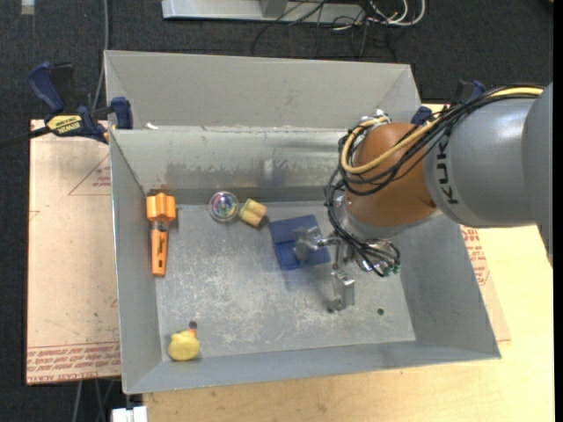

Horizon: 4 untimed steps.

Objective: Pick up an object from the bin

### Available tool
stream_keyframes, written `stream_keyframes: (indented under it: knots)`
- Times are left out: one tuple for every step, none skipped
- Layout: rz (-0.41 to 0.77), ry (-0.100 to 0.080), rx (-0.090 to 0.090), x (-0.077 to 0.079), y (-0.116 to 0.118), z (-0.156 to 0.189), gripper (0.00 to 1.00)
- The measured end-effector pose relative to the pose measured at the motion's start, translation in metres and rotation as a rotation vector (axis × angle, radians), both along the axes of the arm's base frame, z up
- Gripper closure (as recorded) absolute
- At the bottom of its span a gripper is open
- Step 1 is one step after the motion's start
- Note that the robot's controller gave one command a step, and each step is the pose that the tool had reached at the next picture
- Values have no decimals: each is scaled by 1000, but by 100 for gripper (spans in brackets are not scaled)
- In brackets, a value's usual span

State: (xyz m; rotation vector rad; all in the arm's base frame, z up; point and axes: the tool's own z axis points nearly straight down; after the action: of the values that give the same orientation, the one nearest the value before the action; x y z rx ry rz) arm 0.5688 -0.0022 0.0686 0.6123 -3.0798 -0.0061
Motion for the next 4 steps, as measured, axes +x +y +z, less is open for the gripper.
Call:
stream_keyframes:
  knots:
    - [17, -12, -2, 41, -59, 57, 0]
    - [225, -15, 0, 68, 15, 4, 0]
    - [221, -19, 1, 69, 13, 7, 100]
    - [236, -32, 1, 60, 23, 155, 100]
